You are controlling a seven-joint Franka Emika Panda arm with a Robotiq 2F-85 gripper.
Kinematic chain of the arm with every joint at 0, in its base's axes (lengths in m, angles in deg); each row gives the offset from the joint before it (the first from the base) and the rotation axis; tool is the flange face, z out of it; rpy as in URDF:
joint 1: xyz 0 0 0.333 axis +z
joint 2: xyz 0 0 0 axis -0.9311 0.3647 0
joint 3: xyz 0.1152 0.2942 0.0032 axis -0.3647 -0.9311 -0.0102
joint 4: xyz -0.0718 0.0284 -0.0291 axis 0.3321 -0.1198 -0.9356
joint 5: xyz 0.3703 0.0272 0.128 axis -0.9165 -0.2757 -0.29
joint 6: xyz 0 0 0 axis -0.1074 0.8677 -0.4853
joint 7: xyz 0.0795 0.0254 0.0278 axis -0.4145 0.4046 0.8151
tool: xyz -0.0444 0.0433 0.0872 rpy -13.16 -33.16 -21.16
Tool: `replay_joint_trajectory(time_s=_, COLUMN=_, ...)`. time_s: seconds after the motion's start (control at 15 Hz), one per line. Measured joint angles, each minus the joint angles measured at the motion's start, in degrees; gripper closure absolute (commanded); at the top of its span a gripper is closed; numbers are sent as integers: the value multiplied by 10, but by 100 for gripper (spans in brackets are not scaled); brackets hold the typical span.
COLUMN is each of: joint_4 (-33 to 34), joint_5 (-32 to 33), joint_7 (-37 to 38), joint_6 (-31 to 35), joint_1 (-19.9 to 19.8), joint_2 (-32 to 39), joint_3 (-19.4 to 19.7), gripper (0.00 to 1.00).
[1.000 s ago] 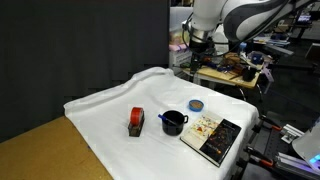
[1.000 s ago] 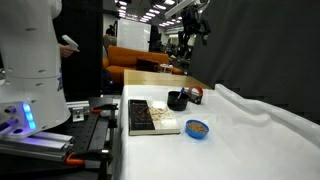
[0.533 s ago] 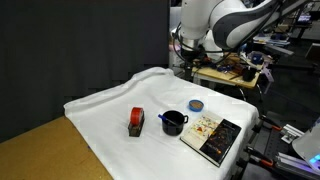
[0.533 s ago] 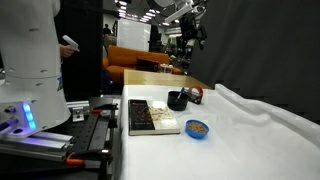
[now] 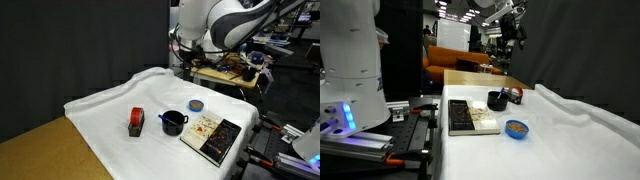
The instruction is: Take the marker from the cup and put it on the table
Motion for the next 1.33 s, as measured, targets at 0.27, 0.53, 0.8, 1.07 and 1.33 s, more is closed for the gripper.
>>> replay_joint_trajectory(time_s=0.27, joint_4=-1, joint_5=-33, joint_7=-23, joint_6=0, joint_1=1, joint_2=6, joint_3=0, gripper=0)
replay_joint_trajectory(time_s=0.53, joint_4=0, joint_5=-89, joint_7=-69, joint_6=0, joint_1=2, joint_2=30, joint_3=0, gripper=0)
replay_joint_trajectory(time_s=0.8, joint_4=5, joint_5=-120, joint_7=-110, joint_6=-5, joint_1=7, joint_2=51, joint_3=-1, gripper=0)
replay_joint_trajectory(time_s=1.07, joint_4=6, joint_5=-117, joint_7=-130, joint_6=-18, joint_1=21, joint_2=73, joint_3=-1, gripper=0)
replay_joint_trajectory(time_s=1.33, joint_4=9, joint_5=-115, joint_7=-131, joint_6=-20, joint_1=22, joint_2=75, joint_3=0, gripper=0)
